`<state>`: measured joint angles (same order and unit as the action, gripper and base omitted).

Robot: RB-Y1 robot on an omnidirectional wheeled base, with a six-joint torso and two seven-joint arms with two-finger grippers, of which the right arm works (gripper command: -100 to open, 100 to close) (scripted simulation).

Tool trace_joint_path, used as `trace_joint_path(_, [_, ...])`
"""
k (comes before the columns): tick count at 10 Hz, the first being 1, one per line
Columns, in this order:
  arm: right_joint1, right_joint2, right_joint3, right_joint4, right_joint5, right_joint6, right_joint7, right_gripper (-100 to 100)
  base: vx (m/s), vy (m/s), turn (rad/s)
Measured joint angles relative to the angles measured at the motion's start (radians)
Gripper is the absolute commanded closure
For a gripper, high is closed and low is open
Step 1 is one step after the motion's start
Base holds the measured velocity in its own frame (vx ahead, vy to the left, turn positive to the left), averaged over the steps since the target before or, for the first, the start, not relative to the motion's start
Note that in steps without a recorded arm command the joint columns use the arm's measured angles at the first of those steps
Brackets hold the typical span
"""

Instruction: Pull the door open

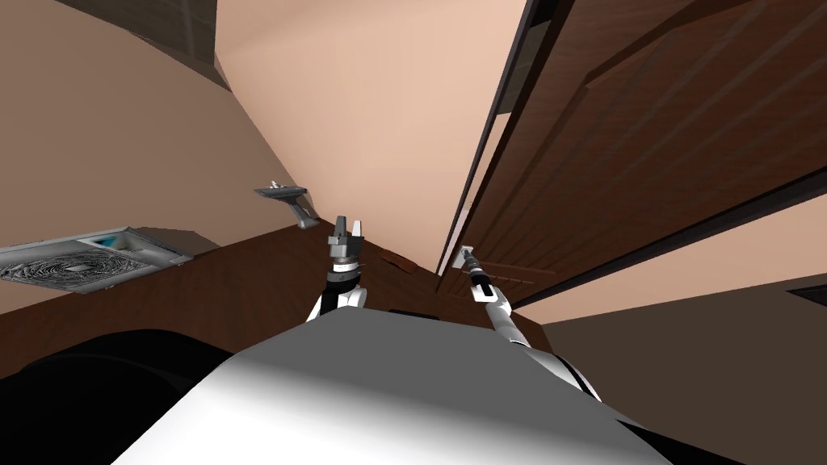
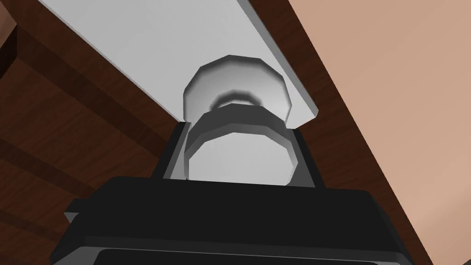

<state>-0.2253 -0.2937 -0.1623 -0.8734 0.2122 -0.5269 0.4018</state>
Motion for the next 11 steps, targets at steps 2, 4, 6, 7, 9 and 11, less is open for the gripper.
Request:
trace_joint_path(2, [-0.002,0.0,0.004,0.0,-0.028,0.004,-0.046,100,-0.067,-0.048,0.103])
trace_joint_path(4, [-0.005,-0.001,0.008,0.001,-0.064,0.008,-0.097,100,-0.062,-0.045,0.086])
trace_joint_path(6, [-0.008,-0.002,0.012,0.007,-0.095,0.007,-0.143,100,-0.049,-0.042,0.079])
trace_joint_path(7, [-0.01,-0.003,0.014,0.011,-0.115,0.007,-0.169,100,-0.075,-0.075,0.181])
trace_joint_path(9, [-0.012,-0.005,0.019,0.011,-0.156,0.01,-0.222,100,-0.064,-0.041,0.074])
trace_joint_path(11, [-0.015,-0.005,0.023,0.016,-0.188,0.009,-0.268,100,-0.059,-0.031,0.08])
